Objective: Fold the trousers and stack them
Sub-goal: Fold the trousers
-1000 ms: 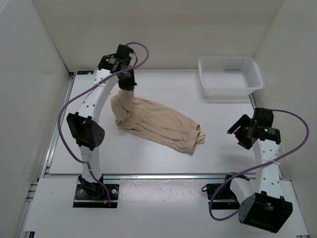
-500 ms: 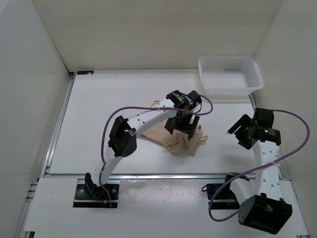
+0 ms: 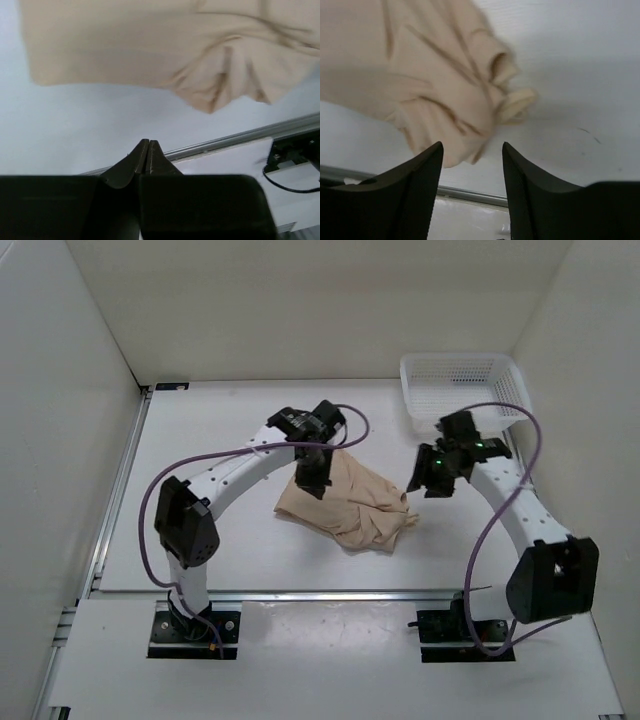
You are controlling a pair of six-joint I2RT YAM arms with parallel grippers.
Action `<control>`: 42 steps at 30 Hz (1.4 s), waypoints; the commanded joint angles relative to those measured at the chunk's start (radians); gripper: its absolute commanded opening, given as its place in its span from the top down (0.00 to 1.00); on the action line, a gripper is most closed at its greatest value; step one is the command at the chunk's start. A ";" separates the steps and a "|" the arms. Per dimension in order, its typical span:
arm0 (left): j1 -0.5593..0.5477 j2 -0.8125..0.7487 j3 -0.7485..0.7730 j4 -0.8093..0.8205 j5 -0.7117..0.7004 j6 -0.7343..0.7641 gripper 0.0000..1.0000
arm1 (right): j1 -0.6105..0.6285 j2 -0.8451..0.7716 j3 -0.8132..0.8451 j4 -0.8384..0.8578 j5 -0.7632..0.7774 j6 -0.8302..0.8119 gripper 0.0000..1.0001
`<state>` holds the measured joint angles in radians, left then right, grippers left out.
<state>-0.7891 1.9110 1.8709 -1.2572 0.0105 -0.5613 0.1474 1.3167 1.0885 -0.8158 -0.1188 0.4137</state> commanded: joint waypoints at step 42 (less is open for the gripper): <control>0.421 -0.329 -0.403 0.209 0.128 -0.009 0.81 | 0.942 0.053 -0.013 -0.171 0.597 0.352 0.39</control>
<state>-0.3569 1.5978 1.4666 -1.0702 0.1204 -0.5835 1.0851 1.4380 1.0161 -0.9482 0.3943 0.7353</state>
